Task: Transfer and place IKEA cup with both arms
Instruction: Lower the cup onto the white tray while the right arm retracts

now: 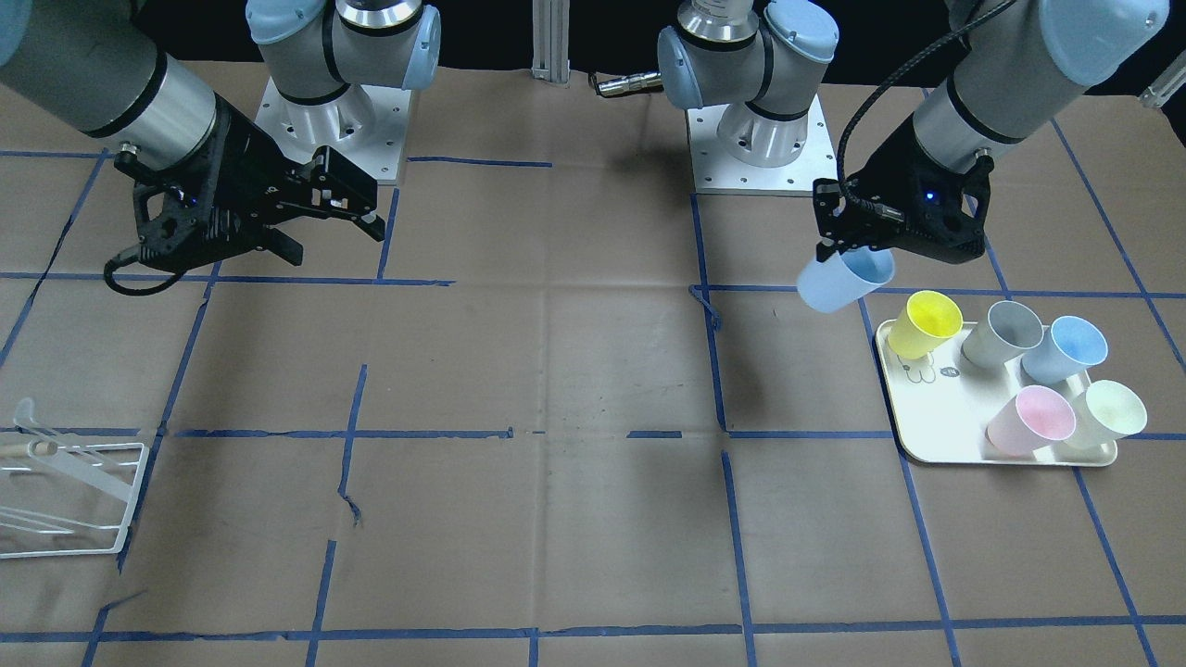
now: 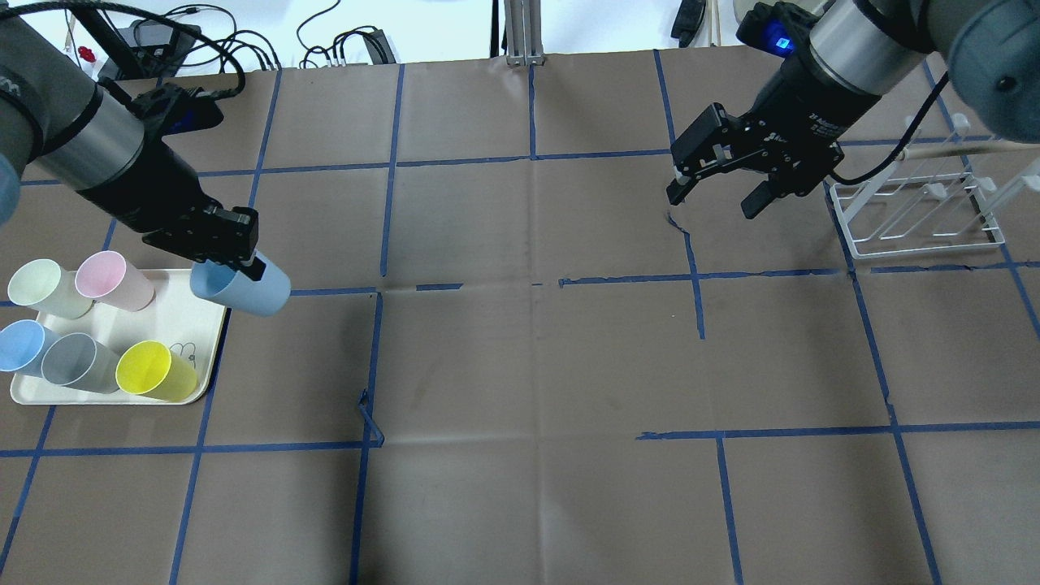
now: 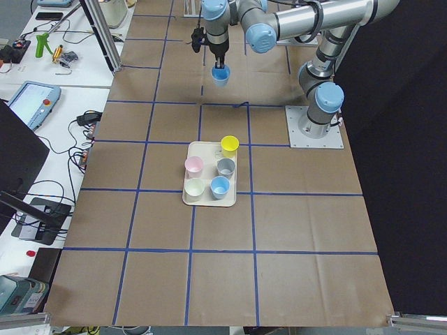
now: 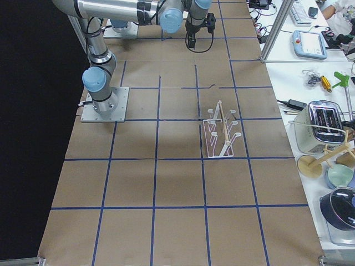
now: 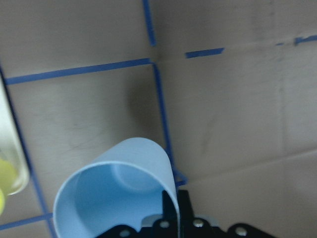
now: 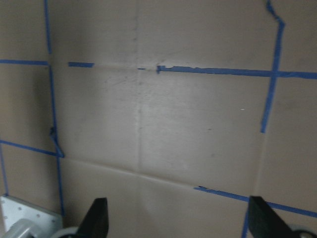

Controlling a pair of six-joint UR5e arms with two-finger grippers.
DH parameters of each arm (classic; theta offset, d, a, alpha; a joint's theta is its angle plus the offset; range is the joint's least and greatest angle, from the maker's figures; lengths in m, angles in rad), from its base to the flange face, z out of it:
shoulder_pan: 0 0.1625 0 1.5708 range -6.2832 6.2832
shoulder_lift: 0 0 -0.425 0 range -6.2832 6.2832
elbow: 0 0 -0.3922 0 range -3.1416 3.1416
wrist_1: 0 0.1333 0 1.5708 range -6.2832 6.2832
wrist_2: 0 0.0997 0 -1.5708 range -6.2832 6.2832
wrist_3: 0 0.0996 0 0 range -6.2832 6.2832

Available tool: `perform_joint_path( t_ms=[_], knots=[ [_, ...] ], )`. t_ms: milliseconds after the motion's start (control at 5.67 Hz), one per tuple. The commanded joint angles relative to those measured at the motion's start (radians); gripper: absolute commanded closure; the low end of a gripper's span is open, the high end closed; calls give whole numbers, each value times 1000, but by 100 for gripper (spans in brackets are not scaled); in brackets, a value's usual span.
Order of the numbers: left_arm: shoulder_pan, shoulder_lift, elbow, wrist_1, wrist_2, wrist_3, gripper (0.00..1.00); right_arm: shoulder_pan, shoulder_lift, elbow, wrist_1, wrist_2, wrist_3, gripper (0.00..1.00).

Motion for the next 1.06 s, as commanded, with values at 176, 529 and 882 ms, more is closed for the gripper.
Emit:
perform_joint_path(
  t_ms=[176,529,882],
  knots=[
    [63,-184,-66,363,260,218,100,105,16,-34,-102,-352,124,0],
    [139,-326,-70,437,240,200,99,104,4,-32,-101,-349,170,0],
    [146,-368,-76,433,242,198,91,104,3,-46,-117,-321,190,0]
  ],
)
